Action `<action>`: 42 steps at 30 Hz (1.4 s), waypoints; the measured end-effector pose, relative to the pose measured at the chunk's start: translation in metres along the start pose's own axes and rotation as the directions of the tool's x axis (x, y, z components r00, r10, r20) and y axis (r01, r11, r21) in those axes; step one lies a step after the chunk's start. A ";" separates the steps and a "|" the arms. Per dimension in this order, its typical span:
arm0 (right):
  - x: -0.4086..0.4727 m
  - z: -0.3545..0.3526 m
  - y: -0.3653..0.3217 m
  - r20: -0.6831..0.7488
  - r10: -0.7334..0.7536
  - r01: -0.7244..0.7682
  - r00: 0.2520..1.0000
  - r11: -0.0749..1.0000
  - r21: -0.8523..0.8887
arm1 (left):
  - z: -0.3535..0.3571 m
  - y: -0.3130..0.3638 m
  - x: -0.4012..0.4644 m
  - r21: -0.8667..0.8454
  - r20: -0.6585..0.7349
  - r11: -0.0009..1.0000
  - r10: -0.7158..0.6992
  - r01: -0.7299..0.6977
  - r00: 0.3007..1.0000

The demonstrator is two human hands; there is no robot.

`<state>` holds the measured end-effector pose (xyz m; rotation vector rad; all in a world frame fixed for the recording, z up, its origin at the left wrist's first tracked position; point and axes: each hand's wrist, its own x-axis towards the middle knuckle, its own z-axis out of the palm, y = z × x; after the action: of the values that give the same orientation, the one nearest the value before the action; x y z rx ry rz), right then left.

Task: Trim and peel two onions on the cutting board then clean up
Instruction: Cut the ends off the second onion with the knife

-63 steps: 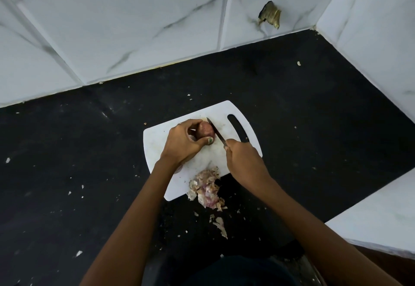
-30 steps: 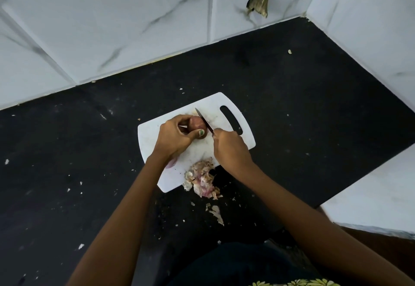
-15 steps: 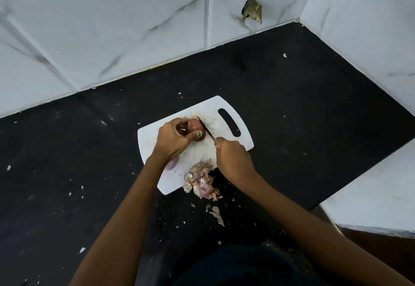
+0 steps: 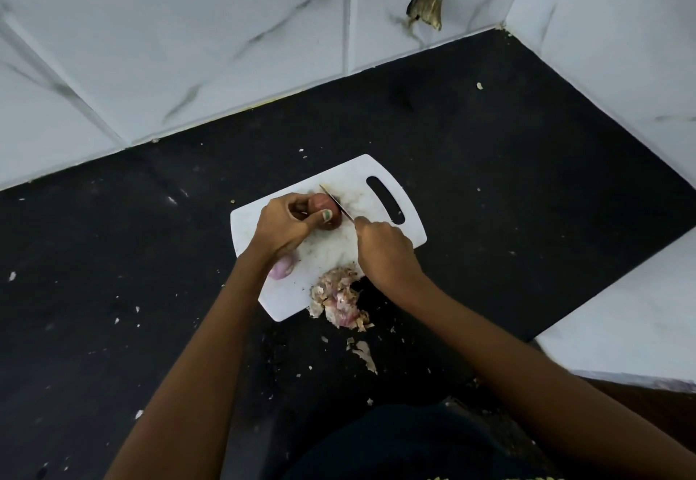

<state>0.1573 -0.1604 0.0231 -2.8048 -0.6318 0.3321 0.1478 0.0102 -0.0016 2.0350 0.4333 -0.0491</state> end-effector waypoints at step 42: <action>0.012 0.004 0.010 0.266 0.210 -0.322 0.941 0.307 0.896 | 0.017 -0.006 -0.026 0.327 -0.038 0.928 0.204 -0.181 0.978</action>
<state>0.1709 -0.1632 0.0140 -1.6978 0.0969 0.6503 0.1244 -0.0093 -0.0092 2.3996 0.2794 0.0788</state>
